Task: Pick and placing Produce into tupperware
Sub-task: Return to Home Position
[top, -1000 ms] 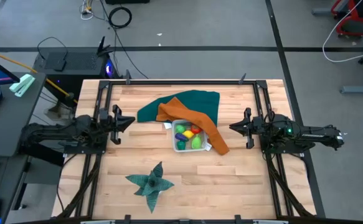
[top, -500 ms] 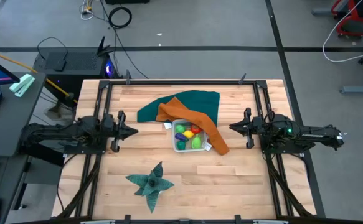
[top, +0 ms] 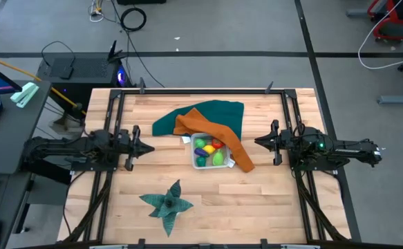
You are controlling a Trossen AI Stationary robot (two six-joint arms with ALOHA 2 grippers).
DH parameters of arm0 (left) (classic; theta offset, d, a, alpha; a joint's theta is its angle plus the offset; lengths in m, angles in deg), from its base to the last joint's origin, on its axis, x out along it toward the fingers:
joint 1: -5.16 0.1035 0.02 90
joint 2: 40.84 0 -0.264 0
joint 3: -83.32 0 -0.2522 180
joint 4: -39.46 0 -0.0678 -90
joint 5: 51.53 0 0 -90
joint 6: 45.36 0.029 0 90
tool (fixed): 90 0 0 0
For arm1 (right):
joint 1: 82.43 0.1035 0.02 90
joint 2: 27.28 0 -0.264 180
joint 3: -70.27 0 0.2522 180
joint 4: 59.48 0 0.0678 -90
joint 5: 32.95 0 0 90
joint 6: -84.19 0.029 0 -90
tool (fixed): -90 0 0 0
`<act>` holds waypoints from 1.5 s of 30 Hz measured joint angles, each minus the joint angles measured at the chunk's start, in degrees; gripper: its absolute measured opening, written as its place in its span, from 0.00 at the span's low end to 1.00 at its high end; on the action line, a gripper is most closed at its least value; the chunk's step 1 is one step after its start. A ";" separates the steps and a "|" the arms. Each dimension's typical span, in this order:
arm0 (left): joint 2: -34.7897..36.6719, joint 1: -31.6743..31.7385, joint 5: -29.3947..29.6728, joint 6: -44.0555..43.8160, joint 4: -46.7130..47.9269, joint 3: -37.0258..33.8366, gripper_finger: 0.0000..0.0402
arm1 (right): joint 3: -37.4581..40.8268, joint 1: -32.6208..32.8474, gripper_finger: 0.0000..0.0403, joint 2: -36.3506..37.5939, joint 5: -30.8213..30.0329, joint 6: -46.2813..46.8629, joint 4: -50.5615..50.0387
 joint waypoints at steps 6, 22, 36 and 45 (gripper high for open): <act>0.00 0.00 0.81 0.00 1.42 -0.02 0.10 | 0.00 0.01 0.00 0.00 0.00 0.00 0.00; 0.00 0.00 0.87 -1.15 1.37 -0.04 0.11 | 0.00 0.00 0.00 0.00 0.00 -0.01 0.00; 0.00 0.00 0.87 -1.14 1.33 -0.04 0.13 | -0.02 0.01 0.00 0.00 0.00 0.01 0.00; 0.00 0.00 0.87 -1.14 1.33 -0.07 0.10 | -0.02 -0.01 0.00 0.00 0.00 -0.01 0.00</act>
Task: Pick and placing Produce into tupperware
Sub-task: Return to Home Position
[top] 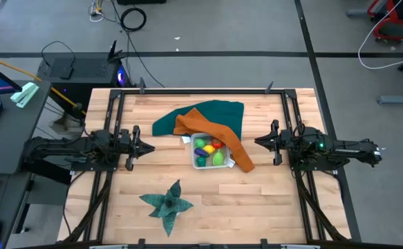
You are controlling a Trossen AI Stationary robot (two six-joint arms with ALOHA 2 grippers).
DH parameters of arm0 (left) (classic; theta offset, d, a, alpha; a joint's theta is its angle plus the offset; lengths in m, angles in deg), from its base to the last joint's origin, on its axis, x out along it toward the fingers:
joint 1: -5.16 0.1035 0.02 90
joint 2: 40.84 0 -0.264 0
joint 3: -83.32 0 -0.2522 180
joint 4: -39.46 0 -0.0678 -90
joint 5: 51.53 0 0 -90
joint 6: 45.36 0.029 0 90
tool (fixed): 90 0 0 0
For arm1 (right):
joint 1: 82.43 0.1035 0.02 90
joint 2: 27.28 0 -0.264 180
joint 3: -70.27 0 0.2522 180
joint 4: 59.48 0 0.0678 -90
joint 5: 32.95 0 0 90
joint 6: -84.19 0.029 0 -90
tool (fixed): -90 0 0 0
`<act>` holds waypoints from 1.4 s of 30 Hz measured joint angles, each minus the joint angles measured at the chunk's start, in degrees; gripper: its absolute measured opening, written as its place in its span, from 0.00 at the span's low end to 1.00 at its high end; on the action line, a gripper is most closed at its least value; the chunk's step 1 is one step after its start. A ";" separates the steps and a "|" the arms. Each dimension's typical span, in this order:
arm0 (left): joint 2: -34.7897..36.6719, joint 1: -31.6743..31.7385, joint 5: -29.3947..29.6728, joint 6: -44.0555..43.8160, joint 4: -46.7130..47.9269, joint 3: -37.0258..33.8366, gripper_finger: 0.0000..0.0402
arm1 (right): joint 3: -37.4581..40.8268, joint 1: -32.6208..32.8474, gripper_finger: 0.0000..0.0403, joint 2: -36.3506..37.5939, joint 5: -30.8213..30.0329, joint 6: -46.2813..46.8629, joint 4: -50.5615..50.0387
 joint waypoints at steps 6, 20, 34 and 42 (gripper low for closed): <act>0.00 0.00 0.00 0.00 0.01 0.00 0.11 | 0.00 0.00 0.00 0.00 0.00 0.02 0.00; 0.00 0.00 0.00 0.00 0.00 0.00 0.10 | 0.00 0.00 0.00 0.00 0.00 0.02 0.00; 0.00 0.00 0.00 0.00 0.00 0.00 0.11 | 0.00 0.00 0.00 0.00 -0.02 0.02 -0.02; 0.00 0.00 0.00 0.00 0.01 0.00 0.09 | 0.00 0.00 0.00 0.00 -0.02 0.00 0.00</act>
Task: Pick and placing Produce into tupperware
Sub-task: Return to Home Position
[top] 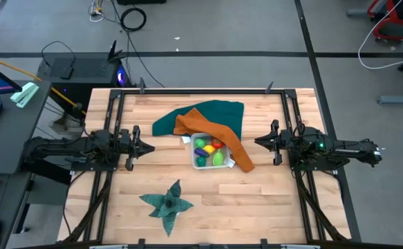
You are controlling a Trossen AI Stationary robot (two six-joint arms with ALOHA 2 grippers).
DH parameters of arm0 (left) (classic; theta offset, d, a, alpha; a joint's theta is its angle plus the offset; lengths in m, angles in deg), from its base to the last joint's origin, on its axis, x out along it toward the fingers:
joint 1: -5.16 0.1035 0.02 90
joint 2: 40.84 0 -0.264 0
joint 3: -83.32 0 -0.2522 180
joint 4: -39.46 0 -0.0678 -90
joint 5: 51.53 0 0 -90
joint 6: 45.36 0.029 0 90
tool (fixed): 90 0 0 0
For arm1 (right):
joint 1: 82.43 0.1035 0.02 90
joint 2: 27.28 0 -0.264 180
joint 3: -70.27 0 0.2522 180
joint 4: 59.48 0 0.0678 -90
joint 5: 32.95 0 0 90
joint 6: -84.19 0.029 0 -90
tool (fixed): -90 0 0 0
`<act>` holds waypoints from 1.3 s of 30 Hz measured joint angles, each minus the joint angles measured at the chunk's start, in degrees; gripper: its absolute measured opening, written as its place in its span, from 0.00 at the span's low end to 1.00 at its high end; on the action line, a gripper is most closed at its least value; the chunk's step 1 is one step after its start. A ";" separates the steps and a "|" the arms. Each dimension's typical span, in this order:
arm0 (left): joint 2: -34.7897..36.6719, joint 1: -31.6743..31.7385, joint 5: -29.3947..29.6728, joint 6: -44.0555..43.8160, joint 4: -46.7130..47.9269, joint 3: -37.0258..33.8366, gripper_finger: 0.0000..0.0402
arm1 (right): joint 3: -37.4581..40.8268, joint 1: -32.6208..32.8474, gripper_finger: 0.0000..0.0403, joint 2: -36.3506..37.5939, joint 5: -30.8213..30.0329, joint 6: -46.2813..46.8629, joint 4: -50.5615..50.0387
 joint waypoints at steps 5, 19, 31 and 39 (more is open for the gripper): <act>0.00 0.00 0.00 0.02 0.01 0.00 0.10 | 0.00 0.02 0.00 0.00 0.00 0.02 -0.02; 0.00 0.00 0.00 0.02 -0.01 0.00 0.08 | 0.00 0.00 0.00 0.00 0.00 0.02 -0.02; -0.01 -0.01 0.00 0.01 0.01 0.00 0.10 | 0.00 0.01 0.00 0.00 0.00 0.02 0.00; -0.02 0.00 0.00 0.02 -0.01 0.00 0.07 | 0.00 0.01 0.00 0.00 0.00 0.02 -0.01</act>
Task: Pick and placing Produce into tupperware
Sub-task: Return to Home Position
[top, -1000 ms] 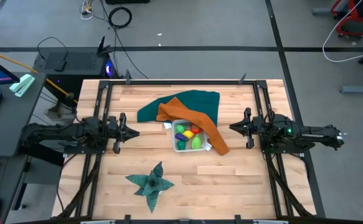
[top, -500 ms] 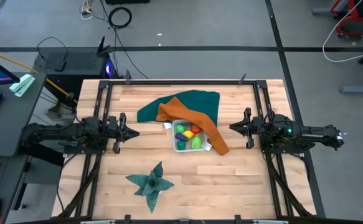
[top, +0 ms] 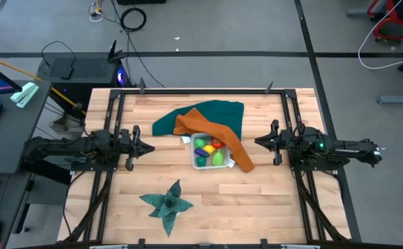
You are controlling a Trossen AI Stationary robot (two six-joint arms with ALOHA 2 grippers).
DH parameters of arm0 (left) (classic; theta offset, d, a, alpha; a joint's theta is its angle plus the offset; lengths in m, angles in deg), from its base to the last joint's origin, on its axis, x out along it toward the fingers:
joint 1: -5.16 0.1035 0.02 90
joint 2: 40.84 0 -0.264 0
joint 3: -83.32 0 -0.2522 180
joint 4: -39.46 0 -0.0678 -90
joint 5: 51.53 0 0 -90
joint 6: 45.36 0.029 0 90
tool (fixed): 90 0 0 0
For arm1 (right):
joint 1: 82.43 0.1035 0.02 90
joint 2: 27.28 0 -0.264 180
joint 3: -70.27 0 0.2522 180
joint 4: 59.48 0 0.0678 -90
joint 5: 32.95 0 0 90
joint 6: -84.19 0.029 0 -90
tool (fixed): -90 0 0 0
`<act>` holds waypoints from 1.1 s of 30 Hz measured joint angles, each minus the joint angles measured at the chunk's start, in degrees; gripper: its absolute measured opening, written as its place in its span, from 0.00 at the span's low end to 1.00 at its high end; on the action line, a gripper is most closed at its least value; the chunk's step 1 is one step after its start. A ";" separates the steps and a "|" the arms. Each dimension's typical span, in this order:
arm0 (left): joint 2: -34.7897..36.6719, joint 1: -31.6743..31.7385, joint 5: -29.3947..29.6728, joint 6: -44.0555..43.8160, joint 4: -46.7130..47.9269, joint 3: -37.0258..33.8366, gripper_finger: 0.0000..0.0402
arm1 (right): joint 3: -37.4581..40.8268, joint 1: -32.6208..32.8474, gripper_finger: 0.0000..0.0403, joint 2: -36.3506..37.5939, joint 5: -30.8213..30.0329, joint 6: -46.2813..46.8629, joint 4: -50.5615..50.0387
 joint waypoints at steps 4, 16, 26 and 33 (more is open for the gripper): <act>0.02 0.00 0.00 -0.02 0.01 0.00 0.06 | 0.00 0.01 0.00 0.00 0.00 0.00 -0.01; 0.02 -0.02 0.00 -0.02 0.00 0.00 0.10 | 0.00 -0.01 0.00 0.00 0.00 -0.02 -0.01; 0.02 0.00 0.00 -0.02 0.00 0.00 0.07 | 0.00 0.00 0.00 0.01 0.00 -0.01 -0.01; 0.01 -0.01 0.00 -0.01 0.02 0.00 0.07 | 0.00 -0.01 0.00 0.00 0.00 0.00 -0.01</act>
